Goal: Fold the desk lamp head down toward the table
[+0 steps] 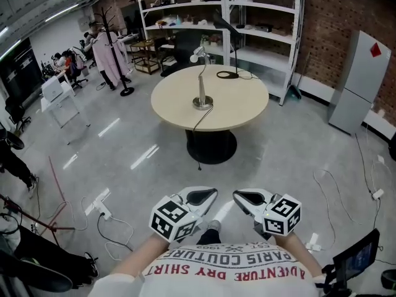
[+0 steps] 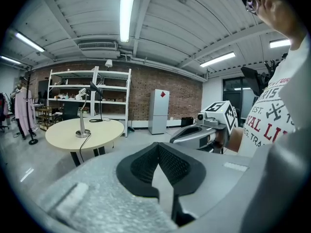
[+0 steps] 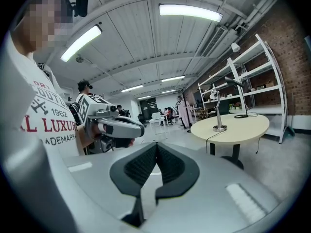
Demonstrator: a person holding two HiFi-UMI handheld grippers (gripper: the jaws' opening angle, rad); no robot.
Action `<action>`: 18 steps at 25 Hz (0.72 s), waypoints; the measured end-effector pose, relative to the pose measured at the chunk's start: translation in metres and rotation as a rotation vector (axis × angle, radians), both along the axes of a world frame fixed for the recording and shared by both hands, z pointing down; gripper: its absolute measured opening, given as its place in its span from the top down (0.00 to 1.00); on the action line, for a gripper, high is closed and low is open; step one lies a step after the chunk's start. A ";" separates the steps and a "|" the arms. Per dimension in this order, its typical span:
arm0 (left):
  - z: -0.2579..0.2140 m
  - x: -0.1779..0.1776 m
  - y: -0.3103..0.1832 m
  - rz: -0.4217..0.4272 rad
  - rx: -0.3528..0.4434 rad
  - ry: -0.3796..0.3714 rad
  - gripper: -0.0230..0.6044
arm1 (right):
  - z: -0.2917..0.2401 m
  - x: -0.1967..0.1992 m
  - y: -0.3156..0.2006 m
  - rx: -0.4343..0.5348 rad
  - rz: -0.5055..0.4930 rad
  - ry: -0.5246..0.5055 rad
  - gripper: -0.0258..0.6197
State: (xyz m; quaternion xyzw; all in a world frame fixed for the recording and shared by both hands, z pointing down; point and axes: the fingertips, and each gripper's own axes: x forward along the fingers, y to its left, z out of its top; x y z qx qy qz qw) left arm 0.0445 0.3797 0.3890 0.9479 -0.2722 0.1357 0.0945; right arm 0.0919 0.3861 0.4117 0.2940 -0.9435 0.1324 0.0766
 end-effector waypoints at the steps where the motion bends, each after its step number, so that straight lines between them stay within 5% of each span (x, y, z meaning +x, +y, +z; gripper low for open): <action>1: 0.000 0.000 -0.004 0.000 0.000 0.001 0.96 | 0.000 -0.001 -0.003 0.001 -0.001 0.000 0.96; 18: 0.033 -0.018 -0.133 0.007 -0.039 0.004 0.96 | 0.032 -0.016 -0.131 -0.047 0.019 0.016 0.96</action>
